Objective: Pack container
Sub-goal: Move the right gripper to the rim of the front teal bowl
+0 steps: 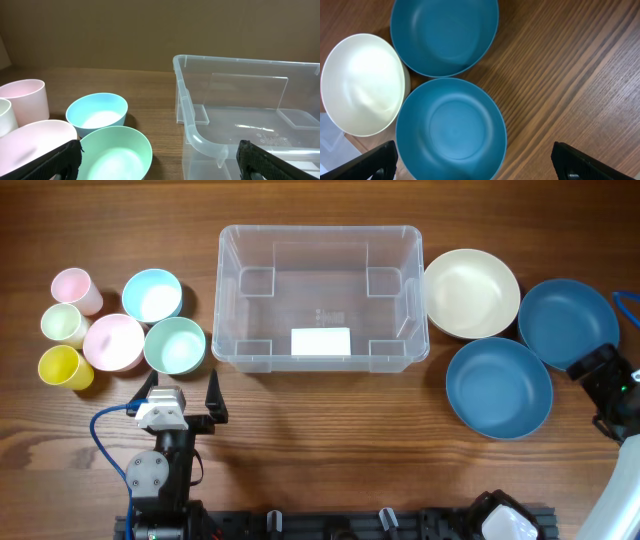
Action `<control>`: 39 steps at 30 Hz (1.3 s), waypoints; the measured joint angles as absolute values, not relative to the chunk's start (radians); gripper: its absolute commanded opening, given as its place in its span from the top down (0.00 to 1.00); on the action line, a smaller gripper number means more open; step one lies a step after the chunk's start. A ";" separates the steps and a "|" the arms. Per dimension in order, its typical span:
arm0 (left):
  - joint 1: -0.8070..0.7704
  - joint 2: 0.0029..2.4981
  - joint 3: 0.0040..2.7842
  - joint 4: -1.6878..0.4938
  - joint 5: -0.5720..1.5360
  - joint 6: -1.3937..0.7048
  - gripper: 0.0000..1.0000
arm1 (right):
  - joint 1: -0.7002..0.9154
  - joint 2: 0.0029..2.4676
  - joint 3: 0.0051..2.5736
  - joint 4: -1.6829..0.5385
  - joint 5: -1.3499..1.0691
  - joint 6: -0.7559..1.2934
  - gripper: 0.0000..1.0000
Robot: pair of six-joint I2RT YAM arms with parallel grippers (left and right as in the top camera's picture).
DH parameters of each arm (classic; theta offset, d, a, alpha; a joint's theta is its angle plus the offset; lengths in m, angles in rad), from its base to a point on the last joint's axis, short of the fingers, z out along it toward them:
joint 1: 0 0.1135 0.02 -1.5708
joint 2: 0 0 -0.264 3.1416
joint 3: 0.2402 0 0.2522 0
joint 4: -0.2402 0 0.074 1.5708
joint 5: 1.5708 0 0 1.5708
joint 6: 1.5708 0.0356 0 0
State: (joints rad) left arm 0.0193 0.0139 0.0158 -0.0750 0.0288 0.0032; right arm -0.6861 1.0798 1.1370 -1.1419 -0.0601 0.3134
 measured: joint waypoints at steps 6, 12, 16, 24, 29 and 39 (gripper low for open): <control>0.019 0.014 0.016 -0.075 0.029 0.003 0.00 | -0.686 1.076 0.998 -1.078 -0.084 0.294 0.00; 0.019 0.014 0.016 -0.075 0.029 0.003 0.00 | -0.686 1.076 0.839 -0.956 -0.104 0.283 0.00; 0.019 0.014 0.016 -0.075 0.028 0.003 0.00 | -0.686 1.077 0.736 -0.899 -0.105 0.284 0.00; 0.019 0.014 0.016 -0.075 0.029 0.004 0.00 | -0.686 1.113 0.616 -0.763 -0.096 0.287 0.00; 0.019 0.014 0.015 -0.075 0.028 0.003 0.00 | -0.686 1.170 0.575 -0.703 -0.096 0.287 0.01; 0.019 0.014 0.015 -0.075 0.028 0.004 0.00 | -0.686 1.283 0.575 -0.642 -0.093 0.302 0.23</control>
